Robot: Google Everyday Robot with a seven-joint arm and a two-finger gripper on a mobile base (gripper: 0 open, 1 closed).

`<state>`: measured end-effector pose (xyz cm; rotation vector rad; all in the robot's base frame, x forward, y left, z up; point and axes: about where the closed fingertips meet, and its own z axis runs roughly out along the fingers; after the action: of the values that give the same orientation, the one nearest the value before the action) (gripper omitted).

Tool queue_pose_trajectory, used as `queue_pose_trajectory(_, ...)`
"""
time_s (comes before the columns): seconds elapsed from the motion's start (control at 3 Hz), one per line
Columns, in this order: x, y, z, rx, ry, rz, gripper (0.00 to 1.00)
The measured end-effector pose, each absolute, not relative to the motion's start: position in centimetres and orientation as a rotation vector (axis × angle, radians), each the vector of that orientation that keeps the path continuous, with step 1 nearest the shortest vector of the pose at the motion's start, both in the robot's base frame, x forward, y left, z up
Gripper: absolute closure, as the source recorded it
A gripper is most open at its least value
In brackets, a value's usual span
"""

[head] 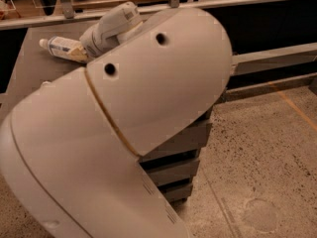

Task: Pick blue plastic bottle

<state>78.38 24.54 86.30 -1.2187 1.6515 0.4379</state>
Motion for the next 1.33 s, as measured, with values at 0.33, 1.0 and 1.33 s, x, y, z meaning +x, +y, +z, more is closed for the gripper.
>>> queue_pose_trajectory(0.33, 78.4, 24.5, 86.7, -1.244, 1.647, 0.435, 0.88)
queue_pose_trajectory(1.0, 77.0, 20.8, 89.6, -1.042, 1.672, 0.599, 1.00)
queue_pose_trajectory(1.33, 76.0, 18.3, 91.3, -0.951, 1.677, 0.633, 1.00)
